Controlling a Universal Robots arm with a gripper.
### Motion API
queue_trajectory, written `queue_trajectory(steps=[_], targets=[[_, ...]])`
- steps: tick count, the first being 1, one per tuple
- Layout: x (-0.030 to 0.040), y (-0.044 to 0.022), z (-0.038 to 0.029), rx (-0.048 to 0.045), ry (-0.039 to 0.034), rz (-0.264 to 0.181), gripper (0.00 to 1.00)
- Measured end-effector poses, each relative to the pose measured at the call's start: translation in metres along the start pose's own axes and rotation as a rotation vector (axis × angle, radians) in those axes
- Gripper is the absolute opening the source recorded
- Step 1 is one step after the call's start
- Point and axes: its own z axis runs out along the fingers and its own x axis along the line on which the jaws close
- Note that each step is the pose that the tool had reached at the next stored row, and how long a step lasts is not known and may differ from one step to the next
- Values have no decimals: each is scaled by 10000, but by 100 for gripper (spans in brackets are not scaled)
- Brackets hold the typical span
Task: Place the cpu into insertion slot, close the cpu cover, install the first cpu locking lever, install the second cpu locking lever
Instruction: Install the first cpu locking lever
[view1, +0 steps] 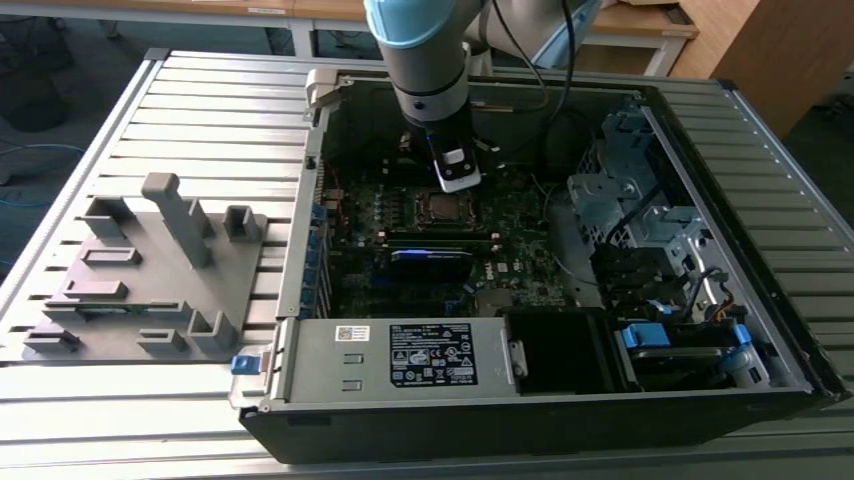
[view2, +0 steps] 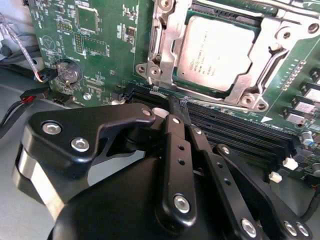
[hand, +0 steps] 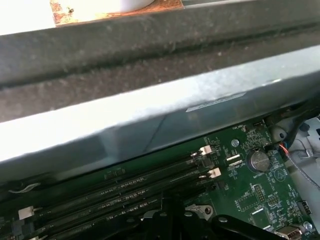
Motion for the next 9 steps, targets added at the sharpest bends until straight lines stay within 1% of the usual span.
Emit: queue_trajectory(steps=[3,9], targets=[[9,0,3,-5,-56,37,11],[11,-3,10,50,-139,275,11]])
